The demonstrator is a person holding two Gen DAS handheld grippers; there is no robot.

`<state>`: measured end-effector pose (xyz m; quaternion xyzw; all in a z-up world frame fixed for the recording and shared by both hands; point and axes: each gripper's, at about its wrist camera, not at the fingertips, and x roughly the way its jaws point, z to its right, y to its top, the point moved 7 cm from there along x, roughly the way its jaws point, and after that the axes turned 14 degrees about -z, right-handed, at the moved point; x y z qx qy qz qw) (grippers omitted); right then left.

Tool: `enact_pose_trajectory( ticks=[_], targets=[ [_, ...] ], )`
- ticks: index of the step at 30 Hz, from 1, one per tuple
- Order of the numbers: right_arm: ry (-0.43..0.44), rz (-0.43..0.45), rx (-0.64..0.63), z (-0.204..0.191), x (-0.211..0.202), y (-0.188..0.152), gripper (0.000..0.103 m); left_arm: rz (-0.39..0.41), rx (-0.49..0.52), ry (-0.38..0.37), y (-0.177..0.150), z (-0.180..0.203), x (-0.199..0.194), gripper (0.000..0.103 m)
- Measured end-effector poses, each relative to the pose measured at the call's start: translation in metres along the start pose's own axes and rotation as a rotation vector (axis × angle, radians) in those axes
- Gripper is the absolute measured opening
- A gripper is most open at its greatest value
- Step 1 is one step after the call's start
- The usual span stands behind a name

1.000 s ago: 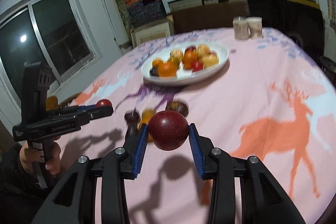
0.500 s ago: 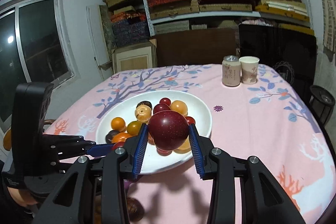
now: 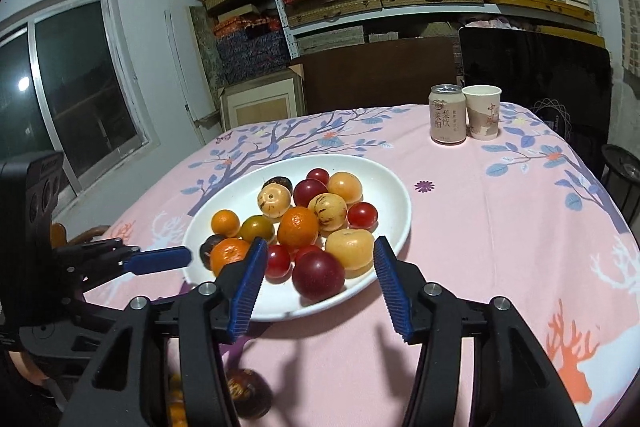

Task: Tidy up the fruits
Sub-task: 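Carry the tomato and plum over the plate and open both tools, then grasp a dark mangosteen from the table with the left tool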

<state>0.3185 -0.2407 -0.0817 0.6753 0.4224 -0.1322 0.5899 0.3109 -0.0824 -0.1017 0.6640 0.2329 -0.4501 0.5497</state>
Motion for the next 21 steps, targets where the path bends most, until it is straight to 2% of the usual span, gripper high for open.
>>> enact_pose_trajectory(
  ticks=[5,14,18,21],
  targets=[
    [0.035,0.007,0.042,-0.004,-0.025,-0.016,0.056,-0.013,0.003,-0.011,-0.043,-0.001,-0.027,0.069],
    [0.051,-0.019,0.112,-0.005,-0.055,-0.082,0.059,-0.064,0.064,-0.085,-0.122,0.031,-0.044,0.069],
    [0.073,-0.036,0.137,-0.004,-0.061,-0.110,0.059,-0.091,0.089,-0.108,-0.140,0.045,-0.036,0.069],
    [0.111,-0.012,0.185,0.003,-0.067,-0.115,0.060,-0.102,0.078,-0.113,-0.143,0.048,-0.024,0.067]
  ],
)
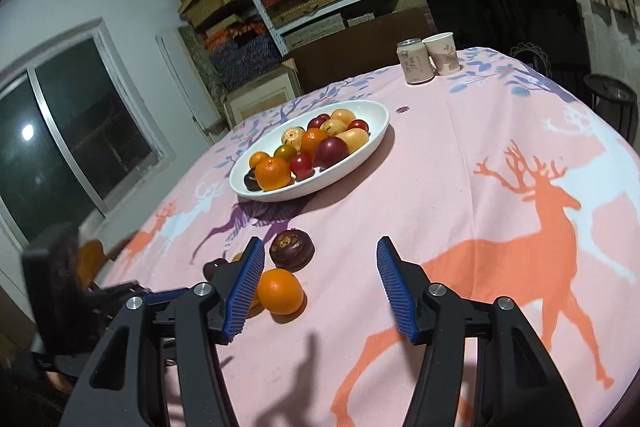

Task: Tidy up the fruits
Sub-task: 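Grasp a dark mangosteen from the table with the left tool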

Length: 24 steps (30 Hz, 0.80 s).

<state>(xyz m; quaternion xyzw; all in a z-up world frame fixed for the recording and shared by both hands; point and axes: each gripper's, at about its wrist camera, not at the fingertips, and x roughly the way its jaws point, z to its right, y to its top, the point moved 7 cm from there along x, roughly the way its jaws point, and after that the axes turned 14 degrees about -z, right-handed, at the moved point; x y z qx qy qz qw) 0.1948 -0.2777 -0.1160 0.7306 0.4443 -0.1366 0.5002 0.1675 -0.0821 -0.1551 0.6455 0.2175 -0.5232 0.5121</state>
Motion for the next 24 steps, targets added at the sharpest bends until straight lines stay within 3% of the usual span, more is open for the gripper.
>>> enact_pose_trajectory(
  ticks=[1,2,3,10,13,16,18,24],
  targets=[
    [0.009,-0.007,0.018,0.004,0.001,-0.001,0.061,-0.003,-0.005,0.007,0.000,-0.001,0.003,0.063],
    [0.016,-0.015,0.035,0.007,0.002,-0.002,0.061,-0.028,-0.011,0.001,0.001,-0.002,0.009,0.048],
    [0.023,-0.022,0.051,0.010,0.004,-0.003,0.061,-0.046,-0.014,-0.017,0.001,-0.003,0.013,0.041],
    [0.031,-0.037,0.029,0.005,0.006,-0.005,0.061,-0.044,-0.066,-0.093,0.008,-0.010,0.017,0.041],
    [0.029,-0.039,0.028,0.004,0.006,-0.005,0.061,-0.045,-0.071,-0.114,0.011,-0.009,0.018,0.046],
    [0.022,-0.051,0.021,0.003,0.008,-0.005,0.061,-0.047,-0.060,-0.106,0.012,-0.007,0.019,0.048],
    [0.018,-0.057,0.020,0.003,0.009,-0.006,0.061,-0.038,-0.068,-0.100,0.012,-0.009,0.017,0.042],
    [-0.017,-0.087,-0.003,-0.001,0.015,-0.007,0.061,0.082,-0.065,-0.019,0.003,-0.010,-0.011,0.042]
  ],
)
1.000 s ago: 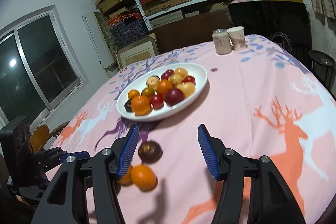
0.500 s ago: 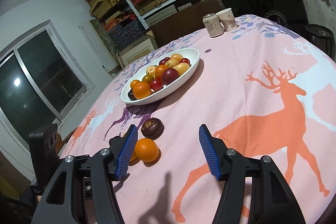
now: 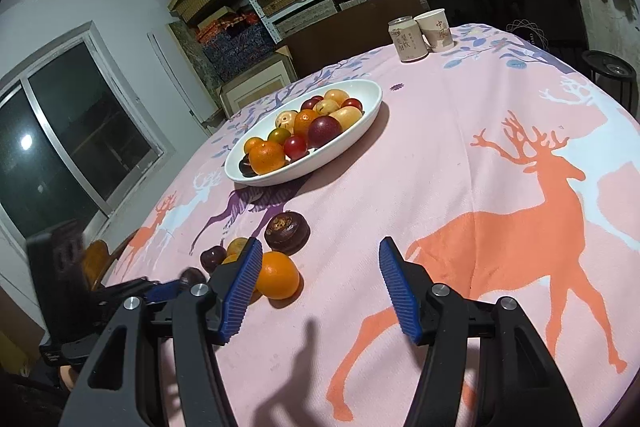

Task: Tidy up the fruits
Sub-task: 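Grasp an orange with the right tool while the left tool holds the mangosteen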

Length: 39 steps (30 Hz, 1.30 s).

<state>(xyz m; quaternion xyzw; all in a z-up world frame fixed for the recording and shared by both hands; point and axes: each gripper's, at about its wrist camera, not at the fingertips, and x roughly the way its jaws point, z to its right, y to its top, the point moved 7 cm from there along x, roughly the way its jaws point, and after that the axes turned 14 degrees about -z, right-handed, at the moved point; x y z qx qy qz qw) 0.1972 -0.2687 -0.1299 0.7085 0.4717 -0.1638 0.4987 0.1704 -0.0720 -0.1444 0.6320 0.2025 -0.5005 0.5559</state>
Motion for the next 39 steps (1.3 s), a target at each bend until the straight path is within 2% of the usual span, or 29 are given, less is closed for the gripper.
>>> enact_pose_trajectory(
  ticks=[5,6,8,13,17,20,22,23,24,39],
  targets=[
    [-0.066,-0.109,-0.137,-0.027,0.023,-0.010,0.060,-0.003,-0.022,0.022,-0.013,-0.010,-0.007,0.042],
    [-0.096,-0.146,-0.181,-0.035,0.031,-0.013,0.054,-0.005,-0.037,0.019,-0.014,-0.013,-0.007,0.042],
    [-0.123,-0.175,-0.218,-0.045,0.039,-0.015,0.051,-0.018,-0.064,0.014,-0.014,-0.020,-0.005,0.042],
    [-0.197,-0.216,-0.199,-0.047,0.053,-0.009,0.048,-0.030,-0.055,0.017,-0.016,-0.020,-0.003,0.042],
    [-0.221,-0.247,-0.193,-0.048,0.065,-0.006,0.047,-0.035,-0.063,0.005,-0.017,-0.021,-0.002,0.042],
    [-0.198,-0.283,-0.198,-0.053,0.075,-0.007,0.047,-0.039,-0.065,-0.001,-0.016,-0.021,-0.001,0.042],
    [-0.205,-0.281,-0.201,-0.055,0.076,-0.007,0.045,-0.038,-0.068,-0.006,-0.016,-0.021,-0.001,0.042],
    [-0.207,-0.282,-0.203,-0.055,0.076,-0.007,0.038,-0.038,-0.070,-0.008,-0.016,-0.021,-0.001,0.042],
    [-0.209,-0.281,-0.199,-0.055,0.076,-0.007,0.036,-0.037,-0.071,-0.010,-0.016,-0.021,-0.001,0.042],
    [-0.201,-0.265,-0.150,-0.048,0.068,-0.011,0.035,-0.038,-0.072,-0.012,-0.016,-0.022,-0.001,0.042]
  ],
)
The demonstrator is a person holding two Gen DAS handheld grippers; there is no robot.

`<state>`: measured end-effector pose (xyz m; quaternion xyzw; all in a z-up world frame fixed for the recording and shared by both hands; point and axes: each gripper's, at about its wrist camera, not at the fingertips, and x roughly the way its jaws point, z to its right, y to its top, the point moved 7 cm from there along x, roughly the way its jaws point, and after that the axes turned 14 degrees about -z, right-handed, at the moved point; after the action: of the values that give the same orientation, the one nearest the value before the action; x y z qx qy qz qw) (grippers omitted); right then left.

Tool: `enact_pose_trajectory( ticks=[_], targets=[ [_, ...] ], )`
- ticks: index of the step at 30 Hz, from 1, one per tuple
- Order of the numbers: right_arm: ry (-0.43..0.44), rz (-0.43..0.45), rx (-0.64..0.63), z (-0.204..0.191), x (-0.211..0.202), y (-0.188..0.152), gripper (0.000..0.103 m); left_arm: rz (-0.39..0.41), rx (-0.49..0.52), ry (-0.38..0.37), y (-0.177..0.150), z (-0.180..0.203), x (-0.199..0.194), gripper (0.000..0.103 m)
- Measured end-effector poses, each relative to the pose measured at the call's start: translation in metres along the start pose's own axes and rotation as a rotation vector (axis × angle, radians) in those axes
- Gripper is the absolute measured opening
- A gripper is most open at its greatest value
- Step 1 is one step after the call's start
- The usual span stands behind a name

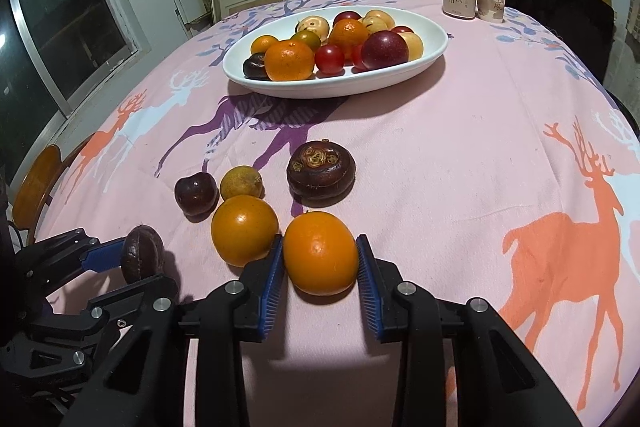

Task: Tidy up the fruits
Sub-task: 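Grasp an orange with the right tool while the left tool holds the mangosteen, then carry the mangosteen and orange to the plate and release both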

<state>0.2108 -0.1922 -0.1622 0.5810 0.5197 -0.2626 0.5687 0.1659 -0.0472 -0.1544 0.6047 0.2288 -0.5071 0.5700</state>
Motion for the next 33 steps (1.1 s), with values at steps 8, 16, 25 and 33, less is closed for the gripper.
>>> enact_pose_trajectory(
  ticks=[8,16,25,33],
  targets=[
    [0.038,0.027,0.032,0.003,-0.007,-0.009,0.035,0.014,-0.014,-0.005,0.000,-0.002,-0.002,0.042],
    [0.109,0.156,0.016,0.009,-0.047,-0.031,0.035,0.061,-0.026,-0.030,-0.001,-0.005,-0.016,0.042],
    [0.126,0.337,0.064,0.045,-0.122,-0.007,0.035,0.125,-0.030,0.037,0.034,-0.024,-0.059,0.042],
    [0.115,0.480,0.030,0.045,-0.153,0.059,0.035,0.136,-0.038,0.086,0.103,-0.048,-0.070,0.042]
  ],
)
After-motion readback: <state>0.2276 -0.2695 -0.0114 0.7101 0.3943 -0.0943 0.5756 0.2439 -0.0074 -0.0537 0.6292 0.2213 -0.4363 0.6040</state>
